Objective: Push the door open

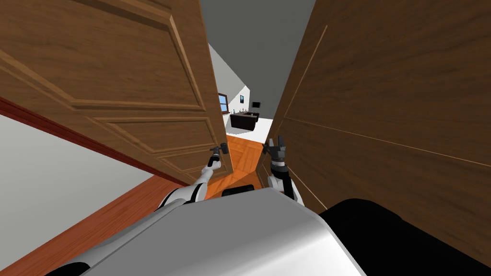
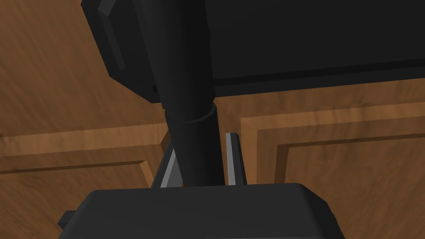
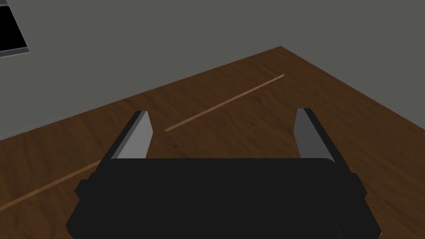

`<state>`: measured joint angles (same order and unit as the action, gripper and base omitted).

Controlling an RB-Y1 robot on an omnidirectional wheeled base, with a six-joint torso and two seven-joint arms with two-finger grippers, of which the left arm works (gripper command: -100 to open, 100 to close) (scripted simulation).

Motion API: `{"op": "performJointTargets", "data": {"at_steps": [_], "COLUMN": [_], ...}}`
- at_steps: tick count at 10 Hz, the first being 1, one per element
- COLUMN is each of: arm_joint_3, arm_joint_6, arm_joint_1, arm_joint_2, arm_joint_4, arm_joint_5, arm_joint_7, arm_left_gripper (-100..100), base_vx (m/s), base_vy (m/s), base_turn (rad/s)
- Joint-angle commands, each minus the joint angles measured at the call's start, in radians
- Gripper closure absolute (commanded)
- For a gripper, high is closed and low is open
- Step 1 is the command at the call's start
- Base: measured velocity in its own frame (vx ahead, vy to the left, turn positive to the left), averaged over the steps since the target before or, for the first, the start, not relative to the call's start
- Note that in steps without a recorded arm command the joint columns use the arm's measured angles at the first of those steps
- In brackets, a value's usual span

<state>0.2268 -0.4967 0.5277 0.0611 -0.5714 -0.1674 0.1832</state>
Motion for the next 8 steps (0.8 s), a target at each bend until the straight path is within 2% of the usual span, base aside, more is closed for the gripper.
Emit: {"op": "performJointTargets", "data": {"at_steps": [1, 4, 6, 8], "arm_joint_3": [0.029, 0.061, 0.061, 0.092], "arm_joint_6": [-0.009, -0.024, -0.024, -0.039], "arm_joint_1": [0.006, 0.02, 0.02, 0.033], "arm_joint_2": [-0.001, -0.014, -0.014, -0.033], "arm_joint_4": [-0.013, 0.001, 0.003, 0.016], "arm_joint_5": [-0.014, -0.038, -0.038, -0.061], "arm_joint_7": [0.037, 0.086, 0.086, 0.134], "arm_left_gripper": [100, 100, 100, 100], "base_vx": [0.1, 0.094, 0.042, 0.087], "base_vy": [-0.001, -0.001, 0.01, -0.009], "base_turn": [0.018, 0.012, -0.002, 0.022]}}
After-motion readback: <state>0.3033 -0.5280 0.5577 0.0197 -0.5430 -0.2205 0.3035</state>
